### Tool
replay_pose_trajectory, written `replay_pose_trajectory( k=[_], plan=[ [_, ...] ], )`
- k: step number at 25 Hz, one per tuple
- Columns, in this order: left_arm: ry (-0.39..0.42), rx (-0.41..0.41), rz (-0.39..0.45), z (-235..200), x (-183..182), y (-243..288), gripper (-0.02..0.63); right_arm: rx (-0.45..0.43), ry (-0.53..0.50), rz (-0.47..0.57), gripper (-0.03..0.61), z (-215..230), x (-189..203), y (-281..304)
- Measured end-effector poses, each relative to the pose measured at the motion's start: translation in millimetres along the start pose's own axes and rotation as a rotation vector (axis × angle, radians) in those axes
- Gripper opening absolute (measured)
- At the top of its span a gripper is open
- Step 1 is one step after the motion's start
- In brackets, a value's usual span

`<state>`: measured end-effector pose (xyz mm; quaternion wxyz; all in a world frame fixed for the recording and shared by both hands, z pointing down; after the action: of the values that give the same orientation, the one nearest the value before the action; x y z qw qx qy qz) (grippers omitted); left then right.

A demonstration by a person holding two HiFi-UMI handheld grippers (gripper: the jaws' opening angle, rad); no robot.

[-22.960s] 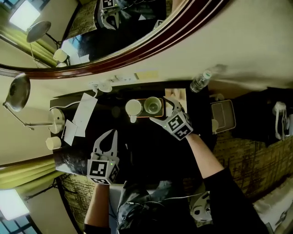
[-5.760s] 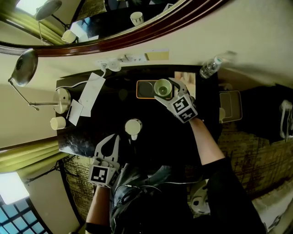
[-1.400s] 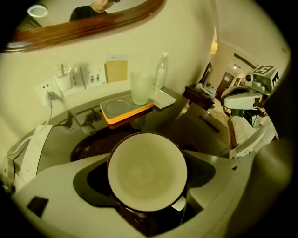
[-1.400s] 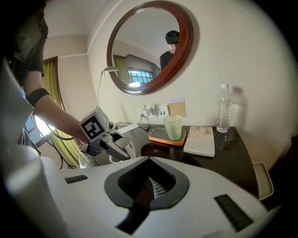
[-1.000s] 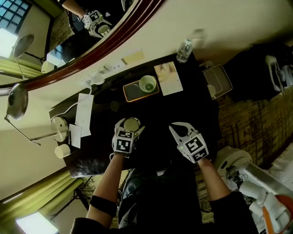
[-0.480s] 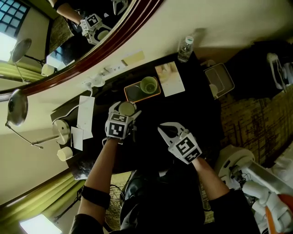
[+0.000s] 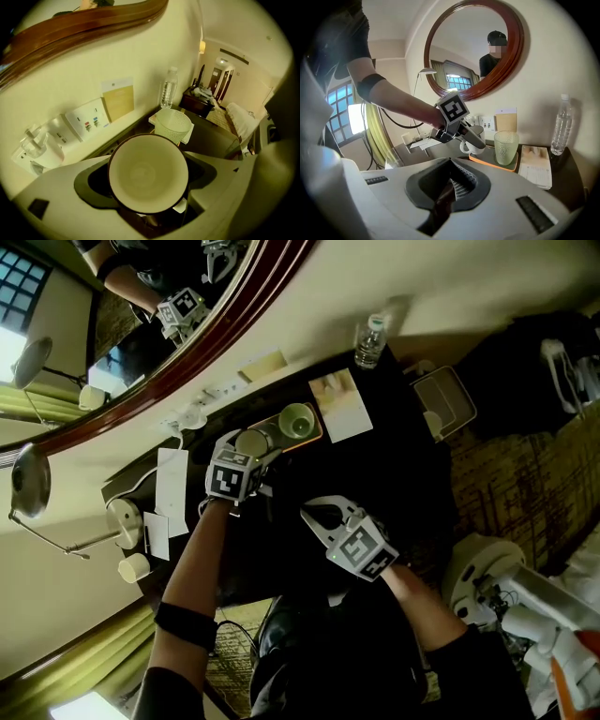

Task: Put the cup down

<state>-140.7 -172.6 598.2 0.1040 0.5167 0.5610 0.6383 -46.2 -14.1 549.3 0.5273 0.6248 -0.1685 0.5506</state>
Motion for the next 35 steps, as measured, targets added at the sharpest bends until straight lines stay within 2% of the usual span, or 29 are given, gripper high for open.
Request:
replay_pose_trajectory(
  k=[10, 20, 25, 29, 30, 35],
  plan=[
    [0.027, 0.043, -0.018, -6, -8, 23, 0.417, -0.005, 0.011, 0.0, 0.012, 0, 10, 0],
    [0.028, 0.057, 0.02, -6, -11, 28, 0.417, 0.009, 0.04, 0.004, 0.011, 1, 17, -3],
    [0.002, 0.039, 0.058, -8, -12, 29, 0.419, 0.01, 0.039, 0.007, 0.012, -1, 16, -2],
    [0.038, 0.02, 0.066, -9, -10, 31, 0.426, 0.014, 0.04, 0.005, 0.012, -1, 16, -4],
    [0.043, 0.022, 0.061, -7, -9, 31, 0.461, 0.016, 0.04, 0.002, 0.012, -2, 16, -4],
    [0.047, 0.007, 0.074, -14, -3, 29, 0.465, 0.024, 0.046, -0.005, 0.012, -2, 16, -8]
  ],
)
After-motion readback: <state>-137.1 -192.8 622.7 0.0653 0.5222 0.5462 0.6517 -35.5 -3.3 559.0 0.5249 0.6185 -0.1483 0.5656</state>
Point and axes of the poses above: the fingertips, and each gripper's own axes: y forward along the fingers, z to its right, x out of its underside, the point moved 4 cm from there along -y, backward along the fingers, and after that the axes turned 6 degrees about -y, right-handed, at the moved point
